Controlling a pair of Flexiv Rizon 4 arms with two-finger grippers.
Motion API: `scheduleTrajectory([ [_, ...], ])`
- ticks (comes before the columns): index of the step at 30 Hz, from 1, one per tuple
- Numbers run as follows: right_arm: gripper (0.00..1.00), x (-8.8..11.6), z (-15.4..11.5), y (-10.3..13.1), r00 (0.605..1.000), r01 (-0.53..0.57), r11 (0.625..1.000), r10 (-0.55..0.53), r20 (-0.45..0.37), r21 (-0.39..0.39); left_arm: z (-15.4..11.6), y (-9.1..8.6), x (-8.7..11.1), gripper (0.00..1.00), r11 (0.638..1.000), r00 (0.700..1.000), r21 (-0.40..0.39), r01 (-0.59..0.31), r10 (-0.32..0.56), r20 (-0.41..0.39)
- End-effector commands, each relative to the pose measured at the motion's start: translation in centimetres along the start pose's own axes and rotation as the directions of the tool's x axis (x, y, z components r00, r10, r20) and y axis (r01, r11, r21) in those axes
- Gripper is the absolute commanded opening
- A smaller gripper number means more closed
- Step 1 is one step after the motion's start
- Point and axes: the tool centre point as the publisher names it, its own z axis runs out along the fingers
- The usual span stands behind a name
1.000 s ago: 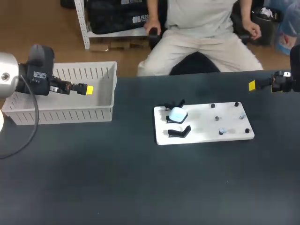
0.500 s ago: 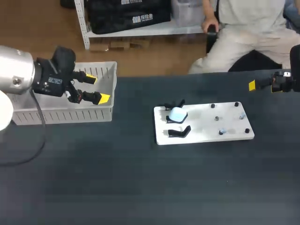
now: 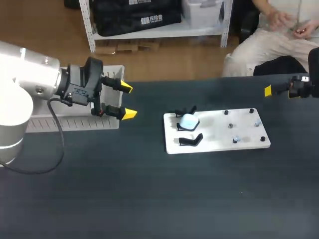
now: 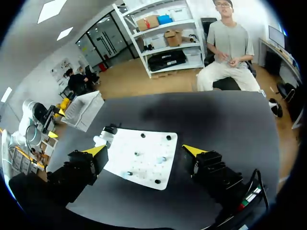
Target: Pick up each earbud case from the left stands, insert the matching earbuds, close the lid, and place the case in the box.
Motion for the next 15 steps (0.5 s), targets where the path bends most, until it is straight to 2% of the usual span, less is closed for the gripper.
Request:
scheduleTrajectory([
  [1, 1.00, 0.0, 0.0, -0.1, 1.000, 0.001, 1.000, -0.001, -0.001, -0.001, 3.1, 0.4, 0.3, 1.00, 0.999, 1.000, 0.041, -0.026, 0.027, -0.013],
  [15, 1.00, 0.0, 0.0, -0.1, 1.000, 0.001, 1.000, -0.001, -0.001, -0.001, 8.5, 0.1, 0.9, 1.00, 0.993, 1.000, 0.116, 0.003, -0.001, -0.018],
])
